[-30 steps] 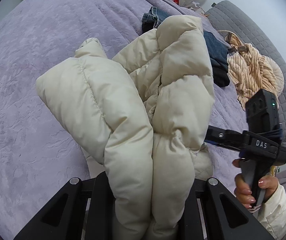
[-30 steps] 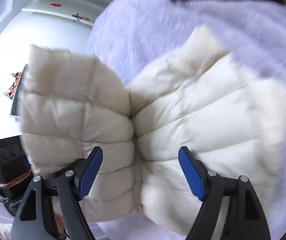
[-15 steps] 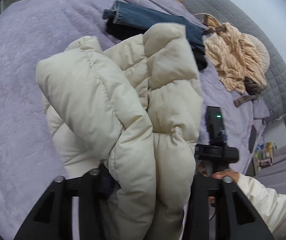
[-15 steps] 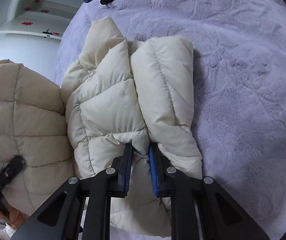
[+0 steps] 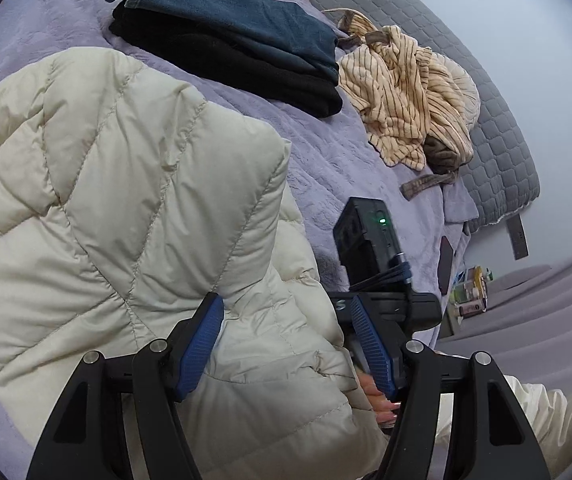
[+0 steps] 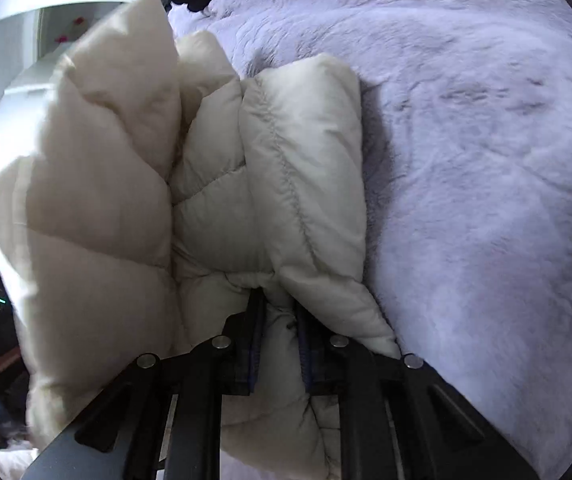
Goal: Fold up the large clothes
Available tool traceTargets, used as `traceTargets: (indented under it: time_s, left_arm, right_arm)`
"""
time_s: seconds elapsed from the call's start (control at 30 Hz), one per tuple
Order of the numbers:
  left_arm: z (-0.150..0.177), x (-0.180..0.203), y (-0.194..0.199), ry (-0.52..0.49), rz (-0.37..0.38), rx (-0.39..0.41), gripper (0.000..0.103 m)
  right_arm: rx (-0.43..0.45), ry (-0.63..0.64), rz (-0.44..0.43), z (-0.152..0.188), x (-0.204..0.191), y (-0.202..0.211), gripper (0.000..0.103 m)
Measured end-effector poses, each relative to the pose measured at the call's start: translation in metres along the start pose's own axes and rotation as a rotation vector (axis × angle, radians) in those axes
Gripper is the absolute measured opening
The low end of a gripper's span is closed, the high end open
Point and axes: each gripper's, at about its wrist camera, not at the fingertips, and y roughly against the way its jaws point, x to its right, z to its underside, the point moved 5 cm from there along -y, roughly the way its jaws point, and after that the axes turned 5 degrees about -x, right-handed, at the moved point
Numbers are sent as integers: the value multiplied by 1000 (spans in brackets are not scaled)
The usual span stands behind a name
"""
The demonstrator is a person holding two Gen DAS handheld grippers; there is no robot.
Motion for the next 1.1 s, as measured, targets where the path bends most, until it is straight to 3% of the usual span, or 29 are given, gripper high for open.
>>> traceTargets:
  time_s: [0.07, 0.1, 0.13, 0.17, 0.2, 0.3, 0.37, 0.4, 0.43, 0.47, 0.5, 0.63, 0.73, 0.9, 0.97, 1.03, 1.1]
  left_arm:
    - [3, 2, -1, -18, -17, 0, 67]
    - [4, 4, -2, -33, -28, 0, 67]
    - [5, 6, -2, -48, -42, 2, 67]
    - [6, 7, -3, -60, -54, 5, 67]
    - [7, 9, -5, -67, -62, 5, 67]
    - [7, 8, -6, -63, -67, 5, 67]
    - [8, 8, -5, -71, -78, 6, 67]
    - [9, 8, -5, -77, -82, 6, 67]
    - [9, 9, -5, -82, -86, 4, 67]
    - [10, 11, -6, -89, -86, 2, 67]
    - [11, 12, -7, -98, -85, -1, 67]
    - [13, 14, -21, -113, -74, -24, 67]
    - [20, 17, -39, -163, -108, -51, 67]
    - [27, 22, -55, -223, -156, -65, 67]
    - [27, 22, -55, -224, -158, -62, 67]
    - [27, 22, -53, -231, -163, -57, 67]
    - [27, 22, -53, -241, -171, -56, 67]
  right_arm:
    - [38, -17, -32, -1, 5, 24, 24]
    - [57, -15, -45, -2, 5, 36, 45]
    - [81, -6, -49, -3, 4, 49, 75]
    - [111, 8, -41, -5, 1, 60, 83]
    - [126, 25, -40, -8, -3, 69, 83]
    - [133, 41, -99, -20, -11, 76, 77]
    - [115, 53, -118, -23, -19, 75, 60]
    - [97, 63, -115, -25, -25, 72, 46]
    - [75, 73, -102, -27, -27, 64, 23]
    - [54, 73, -81, -28, -35, 60, 11]
    - [42, 64, -59, -30, -34, 50, 6]
    - [-35, 36, -59, -44, -17, 14, 6]
    - [-87, 48, -31, -53, -5, -14, 4]
    - [-86, 99, 33, -61, -13, -8, 7]
    - [-56, 115, 39, -59, -16, 12, 23]
    - [-17, 141, 49, -54, -20, 34, 99]
    - [20, 174, 72, -46, -24, 56, 103]
